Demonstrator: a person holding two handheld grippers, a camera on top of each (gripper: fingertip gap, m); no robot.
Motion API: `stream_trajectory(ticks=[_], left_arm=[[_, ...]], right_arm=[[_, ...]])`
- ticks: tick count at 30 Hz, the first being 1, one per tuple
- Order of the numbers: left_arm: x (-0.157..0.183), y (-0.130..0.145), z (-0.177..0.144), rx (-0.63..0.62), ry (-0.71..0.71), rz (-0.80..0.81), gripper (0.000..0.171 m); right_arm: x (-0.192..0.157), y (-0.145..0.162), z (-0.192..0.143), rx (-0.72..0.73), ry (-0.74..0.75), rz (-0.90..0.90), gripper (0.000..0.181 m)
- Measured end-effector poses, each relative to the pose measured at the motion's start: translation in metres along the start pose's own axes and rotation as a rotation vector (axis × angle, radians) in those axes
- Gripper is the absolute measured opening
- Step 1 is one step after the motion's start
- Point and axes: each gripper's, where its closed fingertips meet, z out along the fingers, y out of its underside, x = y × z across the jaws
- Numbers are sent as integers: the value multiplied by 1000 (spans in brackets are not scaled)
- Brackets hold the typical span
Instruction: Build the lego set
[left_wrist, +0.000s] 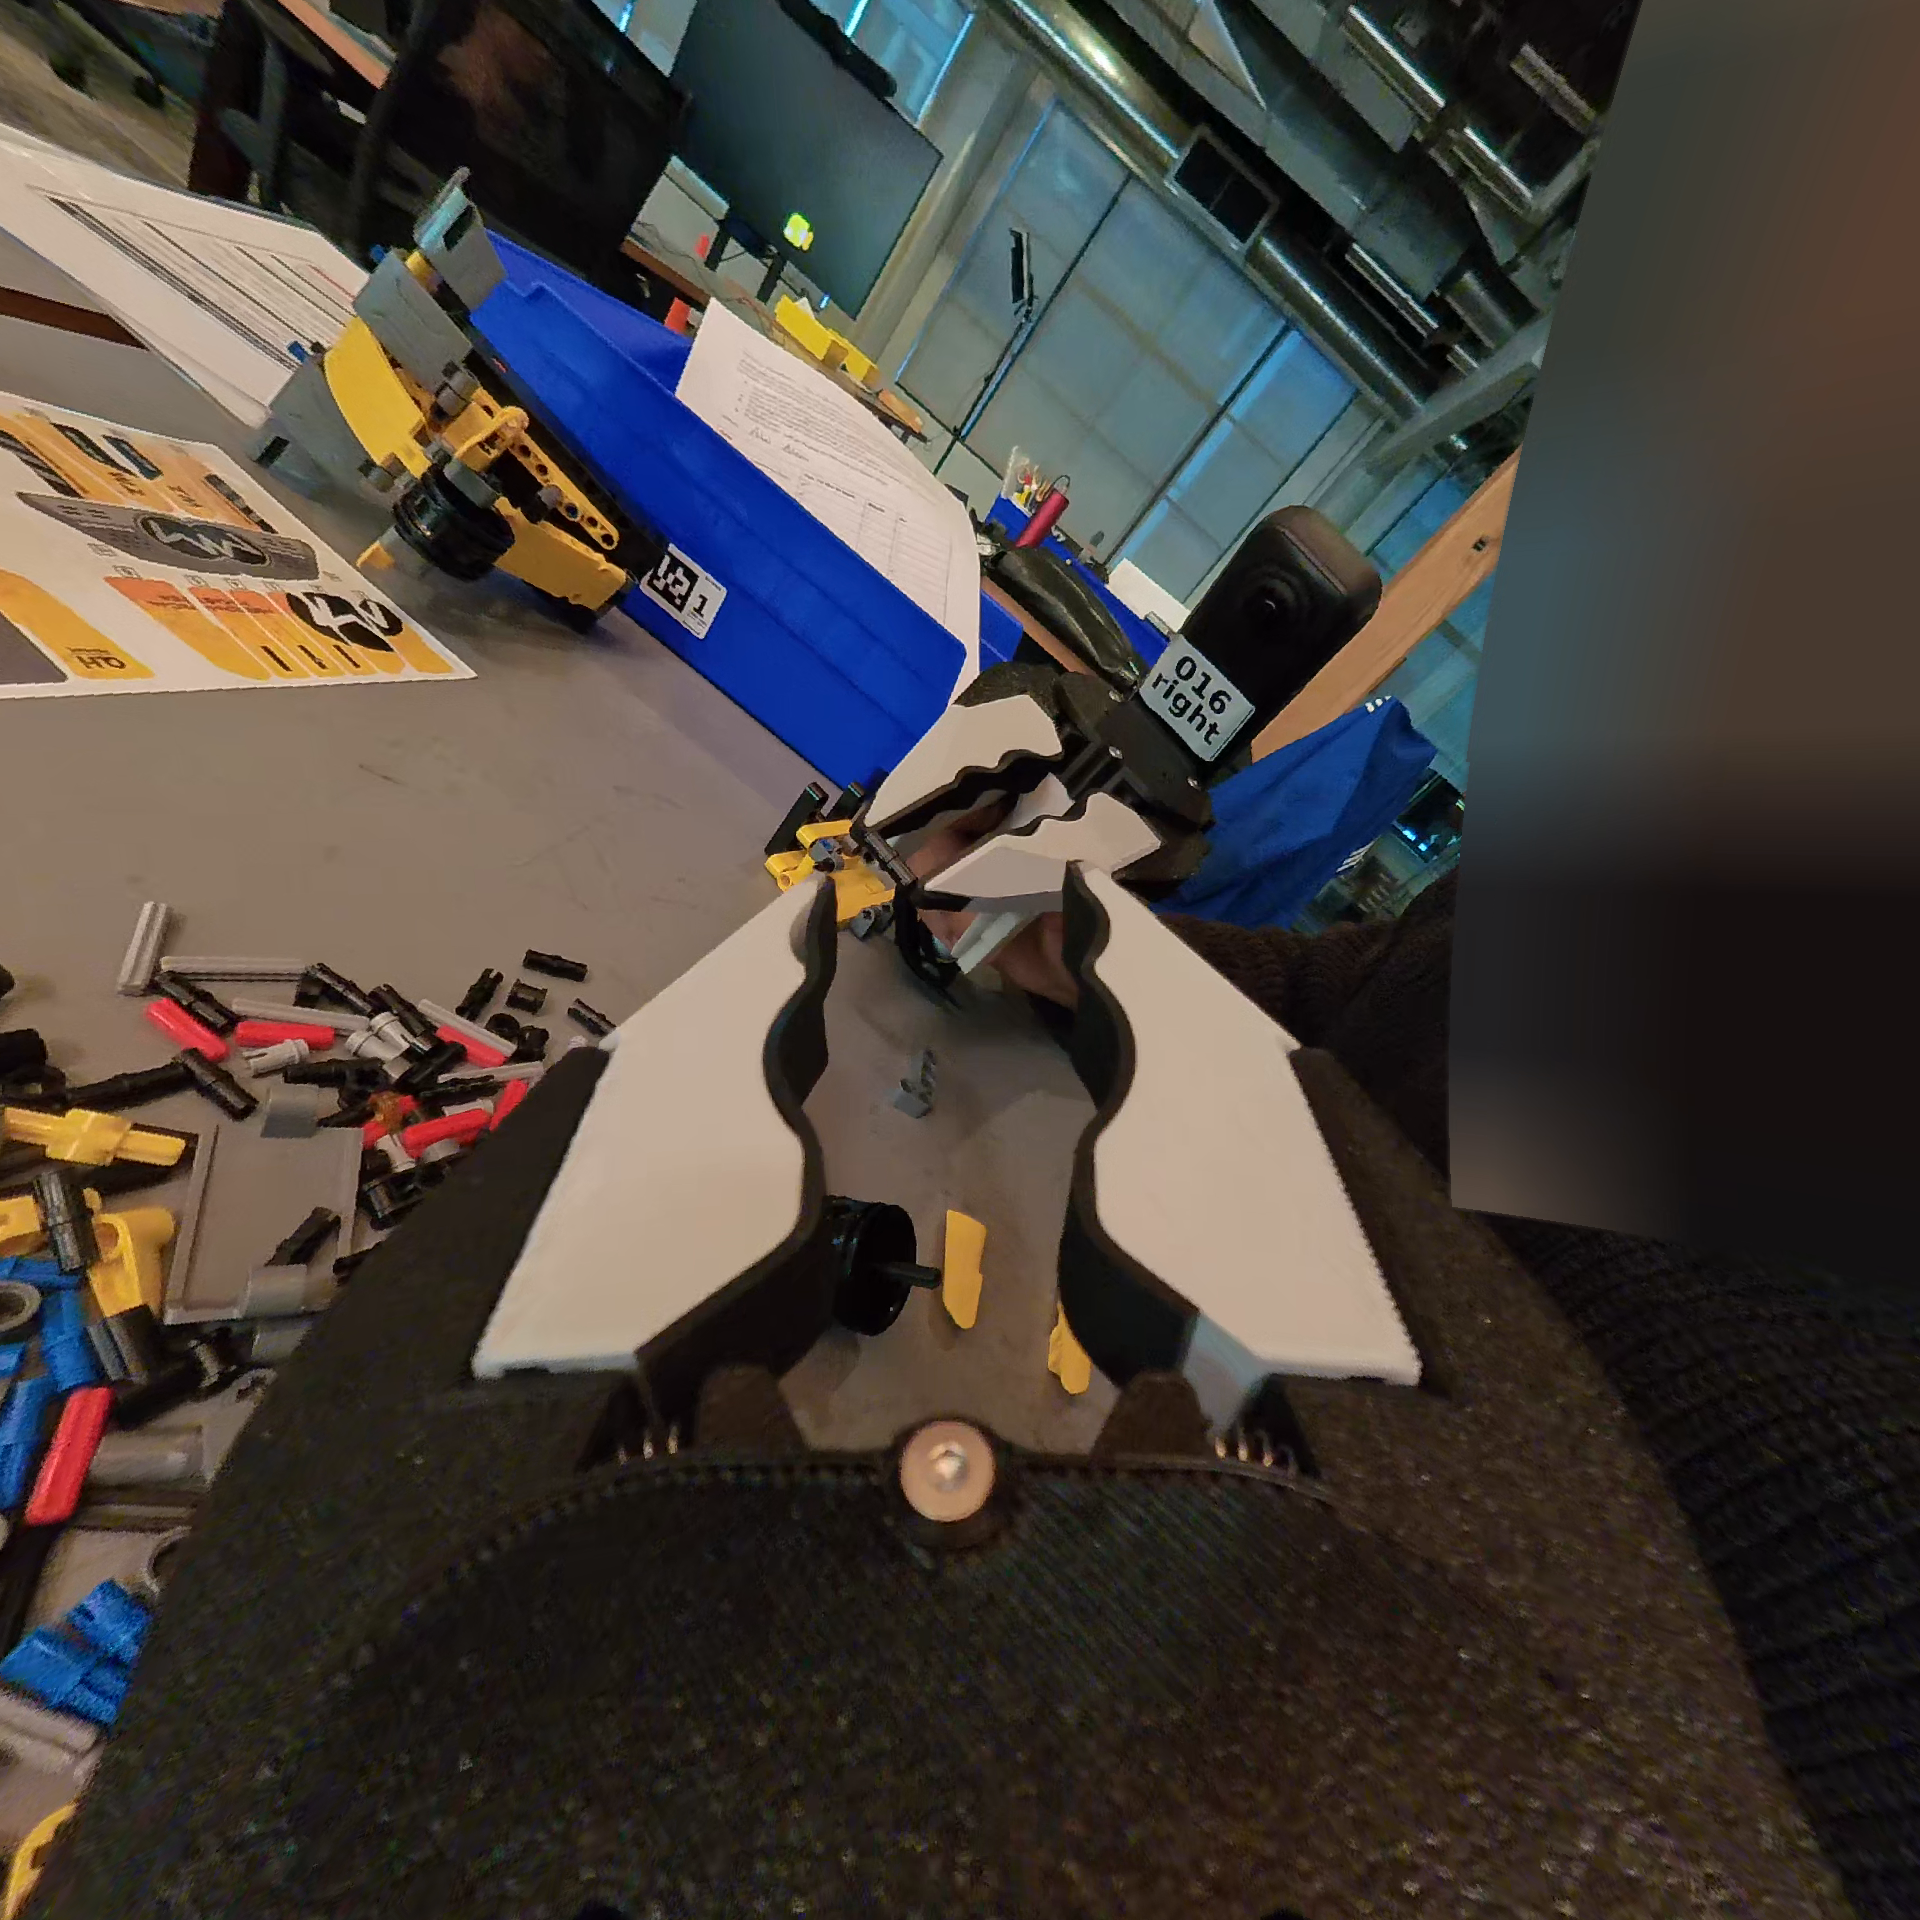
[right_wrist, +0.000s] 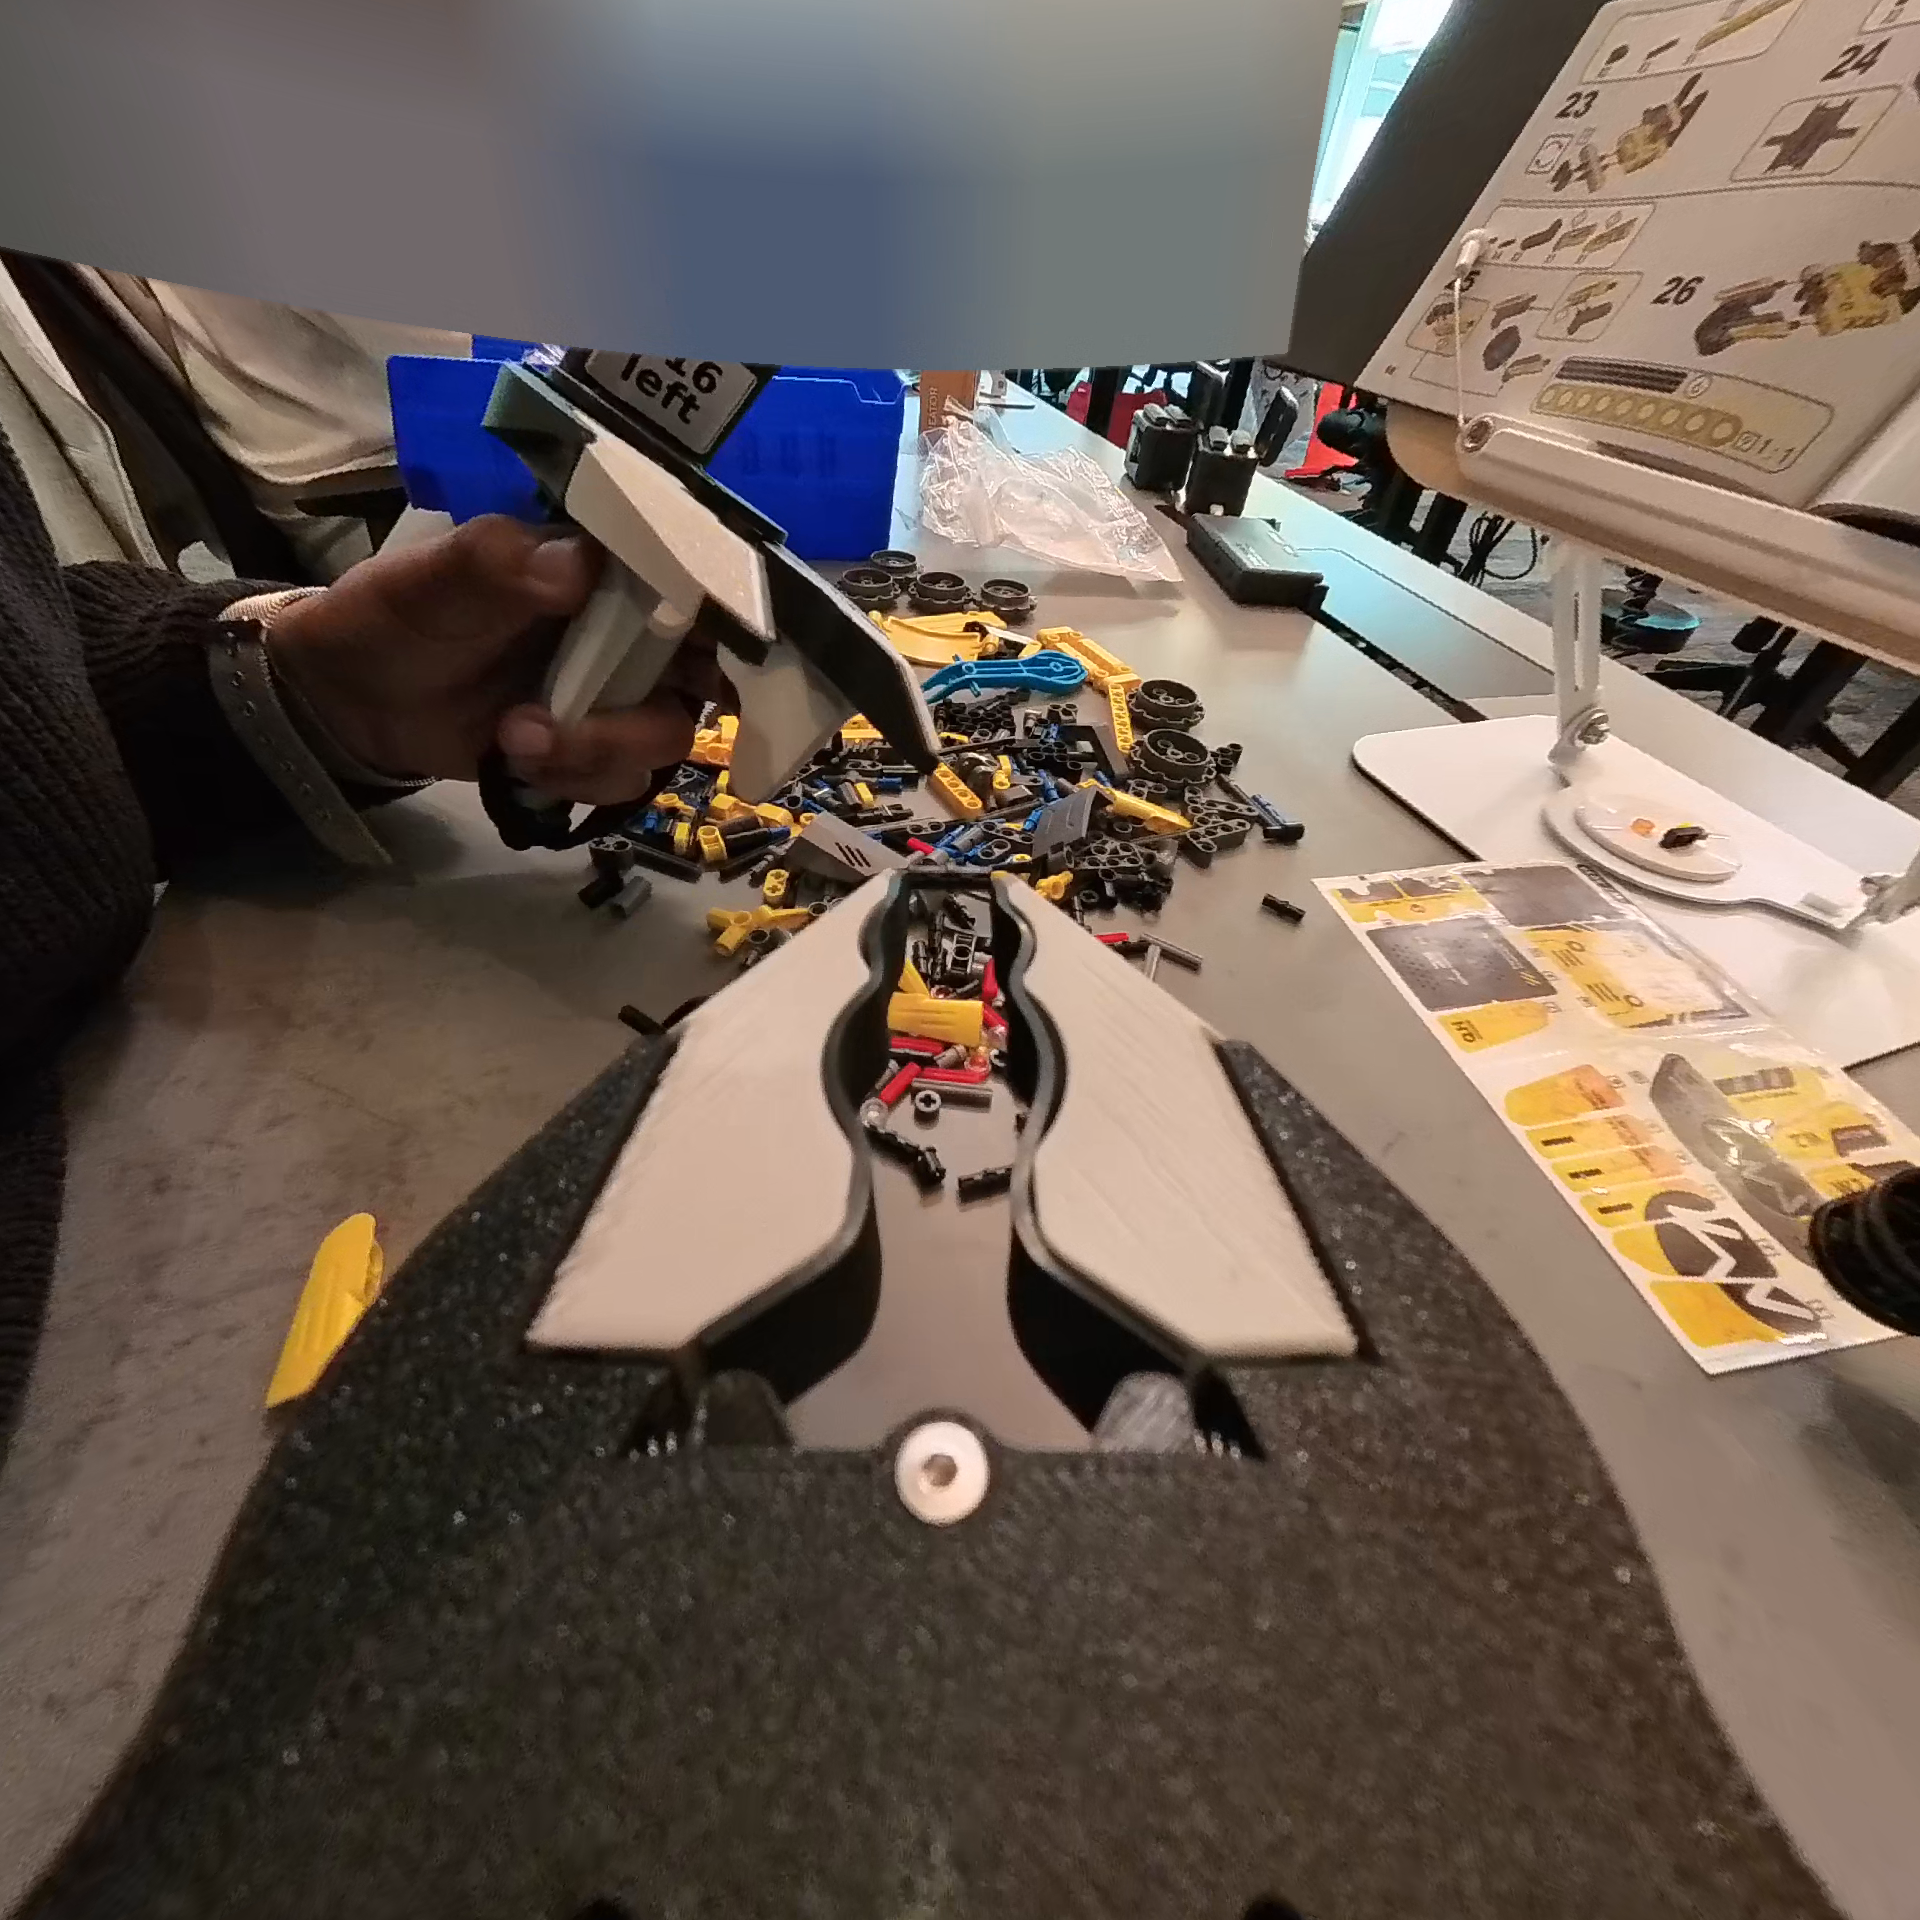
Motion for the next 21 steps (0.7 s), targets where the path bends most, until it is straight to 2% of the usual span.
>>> stream_trajectory(ticks=[21], left_arm=[[2, -4, -2, 24, 9, 6, 40]], right_arm=[[1, 5, 2, -13, -14, 25, 15]])
